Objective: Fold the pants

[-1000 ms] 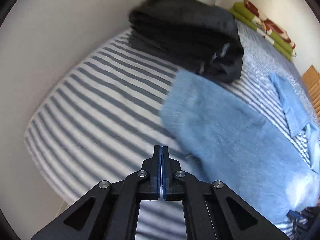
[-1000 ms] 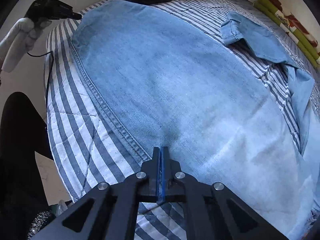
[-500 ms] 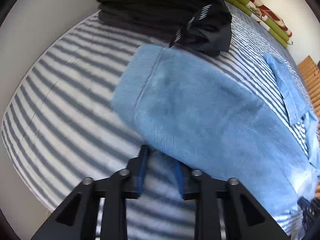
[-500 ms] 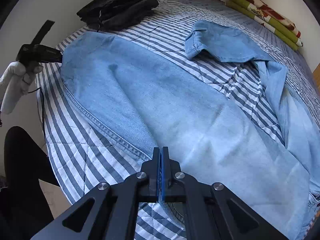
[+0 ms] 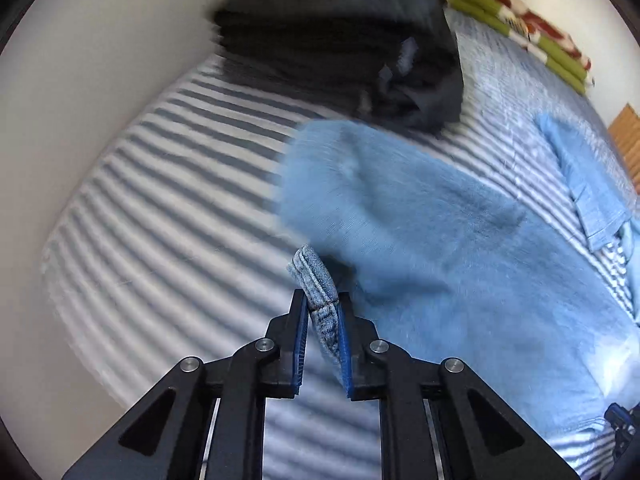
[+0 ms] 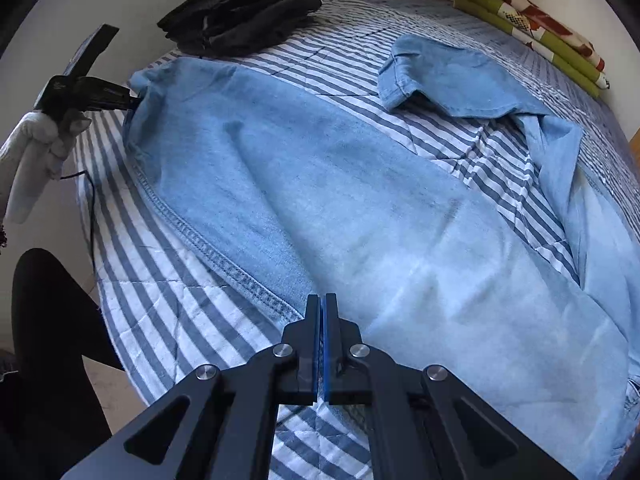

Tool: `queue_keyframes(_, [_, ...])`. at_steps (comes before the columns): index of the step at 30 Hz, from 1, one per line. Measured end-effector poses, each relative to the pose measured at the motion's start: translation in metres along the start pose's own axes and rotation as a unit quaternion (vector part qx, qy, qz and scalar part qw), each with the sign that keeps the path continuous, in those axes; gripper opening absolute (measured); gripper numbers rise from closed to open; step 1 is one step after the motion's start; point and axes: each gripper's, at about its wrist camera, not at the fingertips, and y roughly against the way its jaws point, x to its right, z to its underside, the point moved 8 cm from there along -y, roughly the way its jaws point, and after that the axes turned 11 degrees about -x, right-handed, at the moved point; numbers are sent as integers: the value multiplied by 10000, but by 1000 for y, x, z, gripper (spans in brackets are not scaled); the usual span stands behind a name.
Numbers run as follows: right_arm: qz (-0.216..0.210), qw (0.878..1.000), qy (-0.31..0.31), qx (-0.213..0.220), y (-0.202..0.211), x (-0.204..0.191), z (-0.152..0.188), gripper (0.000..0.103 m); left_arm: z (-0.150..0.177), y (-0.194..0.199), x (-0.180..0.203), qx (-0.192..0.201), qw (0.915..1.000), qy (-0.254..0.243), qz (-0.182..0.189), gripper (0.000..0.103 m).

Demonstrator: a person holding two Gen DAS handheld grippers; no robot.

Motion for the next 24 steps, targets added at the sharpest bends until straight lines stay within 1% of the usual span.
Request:
queue_keyframes(2, [-163,9996,221,37,11,-17,8,0,16,29,-24,155,9998,-38,-121,15])
queue_keyframes(3, [-298,9990,317,49,16,-26,13,0,25,38,-31,141,9998,-71,-93,15])
queue_keyframes(5, [-720,9962,488,31,21,-49,25,0,48,45,-41,-117,9998,-138,30,17])
queue_keyframes(6, [-768,9953,585,-31,18,-60,32,0,50,49,-47,-197,9996,-184,-70,21])
queue_keyframes(7, [-703,9953,657,-96,14,-67,37,0,56,49,-51,-275,9991,-249,-209,25])
queue_keyframes(9, [-623,9955,695,-134,8,-71,46,0,62,51,-52,-277,9986,-297,-349,30])
queue_keyframes(10, [-661,9962,550,-154,8,-65,50,0,65,55,-51,-274,9984,-280,-400,36])
queue_keyframes(11, [-733,9967,339,-120,11,-56,52,0,64,59,-51,-256,9985,-242,-416,38])
queue_keyframes(12, [-790,9968,119,-50,16,-44,55,1,62,60,-47,-229,9983,-263,-457,41])
queue_keyframes(14, [-783,9958,-438,184,34,-6,64,3,60,69,-45,-91,9974,-277,-665,42])
queue_keyframes(17, [-379,9890,-1336,516,63,67,90,14,54,84,-45,18,9963,-314,-799,43])
queue_keyframes(18, [-254,9847,-1622,589,72,92,101,20,50,91,-46,98,9957,-265,-879,45])
queue_keyframes(19, [-82,9786,-1950,655,81,121,114,25,47,97,-45,182,9956,-223,-896,45])
queue_keyframes(20, [79,9721,-2241,687,87,147,124,25,41,102,-40,246,9961,-213,-824,45])
queue_keyframes(21, [261,9628,-2588,734,95,178,136,25,35,107,-32,281,9966,-213,-746,45])
queue_keyframes(22, [399,9551,-2833,771,101,199,142,25,30,110,-24,323,9967,-239,-707,45])
queue_keyframes(24, [628,9387,-3283,845,110,241,157,27,16,118,10,437,9969,-421,-506,45])
